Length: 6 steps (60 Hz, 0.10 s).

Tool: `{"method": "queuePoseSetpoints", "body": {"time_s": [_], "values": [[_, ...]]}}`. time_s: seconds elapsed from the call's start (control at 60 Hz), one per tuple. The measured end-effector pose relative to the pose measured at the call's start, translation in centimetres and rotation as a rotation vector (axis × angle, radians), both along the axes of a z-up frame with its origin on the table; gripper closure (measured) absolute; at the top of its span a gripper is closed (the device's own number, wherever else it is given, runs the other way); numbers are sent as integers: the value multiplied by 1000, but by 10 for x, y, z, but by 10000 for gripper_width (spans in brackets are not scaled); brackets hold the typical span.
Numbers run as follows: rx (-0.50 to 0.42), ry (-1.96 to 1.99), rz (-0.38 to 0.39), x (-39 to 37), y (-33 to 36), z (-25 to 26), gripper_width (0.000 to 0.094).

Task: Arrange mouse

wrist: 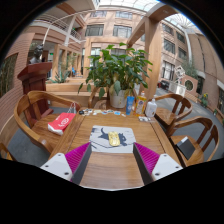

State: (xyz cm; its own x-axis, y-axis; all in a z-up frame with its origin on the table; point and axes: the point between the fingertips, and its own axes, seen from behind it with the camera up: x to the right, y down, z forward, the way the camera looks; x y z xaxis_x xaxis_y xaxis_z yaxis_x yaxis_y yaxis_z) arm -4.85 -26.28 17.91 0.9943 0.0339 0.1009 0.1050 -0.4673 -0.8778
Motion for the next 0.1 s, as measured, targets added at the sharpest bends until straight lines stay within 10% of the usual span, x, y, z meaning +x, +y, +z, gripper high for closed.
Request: {"method": "queuePoseSetpoints", "body": {"time_s": [0.1], "values": [[-13,10,-2,-1,-10,0,83]]}}
